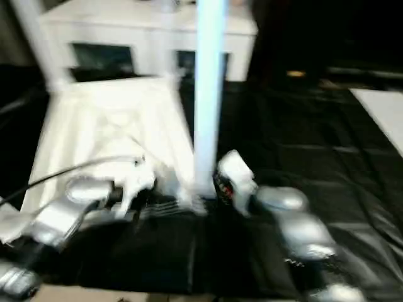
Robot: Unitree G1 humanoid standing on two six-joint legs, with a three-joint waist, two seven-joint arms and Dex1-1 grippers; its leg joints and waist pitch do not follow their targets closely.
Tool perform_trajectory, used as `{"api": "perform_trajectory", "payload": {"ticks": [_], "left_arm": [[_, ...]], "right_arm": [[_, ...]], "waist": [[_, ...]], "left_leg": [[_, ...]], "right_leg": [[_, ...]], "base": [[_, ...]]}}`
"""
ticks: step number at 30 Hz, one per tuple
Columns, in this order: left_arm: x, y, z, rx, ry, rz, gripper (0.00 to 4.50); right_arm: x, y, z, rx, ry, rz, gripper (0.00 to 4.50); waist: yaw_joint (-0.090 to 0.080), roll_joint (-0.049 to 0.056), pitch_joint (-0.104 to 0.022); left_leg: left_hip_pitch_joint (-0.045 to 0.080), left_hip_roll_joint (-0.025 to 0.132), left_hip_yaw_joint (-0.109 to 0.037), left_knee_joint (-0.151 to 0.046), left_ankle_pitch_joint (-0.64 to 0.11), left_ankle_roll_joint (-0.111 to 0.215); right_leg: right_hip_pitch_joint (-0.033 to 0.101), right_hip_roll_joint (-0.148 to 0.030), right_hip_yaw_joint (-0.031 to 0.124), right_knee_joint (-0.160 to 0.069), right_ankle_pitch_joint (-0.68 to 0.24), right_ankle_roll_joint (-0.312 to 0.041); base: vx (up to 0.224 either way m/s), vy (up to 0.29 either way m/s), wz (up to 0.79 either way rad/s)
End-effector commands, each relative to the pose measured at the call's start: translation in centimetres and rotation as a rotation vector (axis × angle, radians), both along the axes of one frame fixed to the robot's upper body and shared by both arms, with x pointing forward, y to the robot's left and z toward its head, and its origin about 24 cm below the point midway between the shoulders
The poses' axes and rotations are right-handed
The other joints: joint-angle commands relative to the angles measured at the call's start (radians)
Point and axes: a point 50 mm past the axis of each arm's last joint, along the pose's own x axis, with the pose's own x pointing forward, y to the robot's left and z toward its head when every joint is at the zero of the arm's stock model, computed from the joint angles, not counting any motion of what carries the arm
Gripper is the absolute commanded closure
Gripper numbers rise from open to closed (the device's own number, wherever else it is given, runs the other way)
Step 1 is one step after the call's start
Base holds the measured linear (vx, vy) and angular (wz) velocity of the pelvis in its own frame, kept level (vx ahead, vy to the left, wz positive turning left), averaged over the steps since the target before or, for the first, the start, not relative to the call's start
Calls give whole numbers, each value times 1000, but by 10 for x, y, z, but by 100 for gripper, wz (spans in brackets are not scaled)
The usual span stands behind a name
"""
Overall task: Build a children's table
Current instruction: Rotate leg to tighten
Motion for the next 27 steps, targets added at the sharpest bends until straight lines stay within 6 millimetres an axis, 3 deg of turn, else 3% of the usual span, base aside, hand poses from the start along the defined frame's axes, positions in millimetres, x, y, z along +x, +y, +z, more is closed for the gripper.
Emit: {"api": "perform_trajectory", "payload": {"ticks": [1,2,3,6,7,8,9,12,16,18,21,25,27], "left_arm": [[7,-22,6,-56,-14,60,450],[7,-22,6,-56,-14,60,450],[15,-32,5,-76,-12,169,450],[23,-47,5,-96,-32,256,450],[23,-56,6,-95,-45,252,450],[23,-56,6,-95,-45,252,450],[23,-58,8,-92,-66,235,450],[24,-57,10,-90,-86,223,450],[24,-45,11,-54,-129,198,450],[21,-32,12,-28,-143,171,450],[19,-27,11,-15,-138,154,450],[5,-14,9,1,-75,18,450],[-2,-11,9,-2,-42,-54,450]], "right_arm": [[9,-7,-14,-83,56,-239,184],[9,-7,-14,-83,56,-239,184],[14,5,-18,-107,53,-335,184],[21,27,-20,-98,43,-404,184],[20,49,-15,-28,28,-314,184],[20,49,-15,-28,28,-314,184],[19,60,-7,10,-20,-221,128],[17,62,-1,17,-58,-182,108],[19,49,12,8,-131,-146,70],[17,28,24,14,-156,-75,60],[13,17,27,-22,-160,-2,33],[-15,-21,27,-188,-107,312,33],[-21,-31,27,-217,-80,362,33]], "waist": [[-7,-4,-57],[-7,-4,-57],[-10,-6,-61],[-16,-6,-63],[-17,-5,-62],[-16,-6,-63],[-12,-3,-63],[-9,-4,-67],[-1,-6,-68],[1,-8,-68],[4,-6,-68],[21,-2,-71],[31,-2,-70]], "left_leg": [[7,7,-19,-87,-367,-22],[7,7,-19,-87,-367,-22],[8,5,-21,-85,-370,-19],[12,0,-16,-78,-359,-8],[10,0,-16,-80,-358,2],[9,1,-17,-81,-356,6],[7,4,-17,-84,-351,14],[0,6,-14,-87,-319,23],[-3,7,-11,-87,-285,36],[-7,7,-13,-88,-270,38],[-4,12,-9,-85,-245,53],[4,21,-6,-80,-199,68],[1,23,-7,-81,-210,79]], "right_leg": [[37,-37,15,-91,-590,-91],[37,-37,15,-91,-590,-91],[40,-39,14,-91,-584,-93],[31,-38,15,-96,-586,-97],[34,-35,13,-97,-571,-96],[36,-36,13,-96,-559,-95],[38,-36,16,-93,-531,-100],[44,-34,21,-81,-450,-126],[52,-35,25,-72,-399,-150],[58,-36,24,-71,-406,-145],[54,-36,29,-67,-369,-162],[57,-34,34,-51,-237,-216],[62,-37,35,-48,-244,-222]], "base": [[0,0,0],[0,0,0],[0,0,0],[0,0,0],[0,0,0],[0,0,0],[0,0,0],[0,0,0],[0,0,0],[0,0,0],[0,0,0],[0,0,0],[0,0,0]]}}
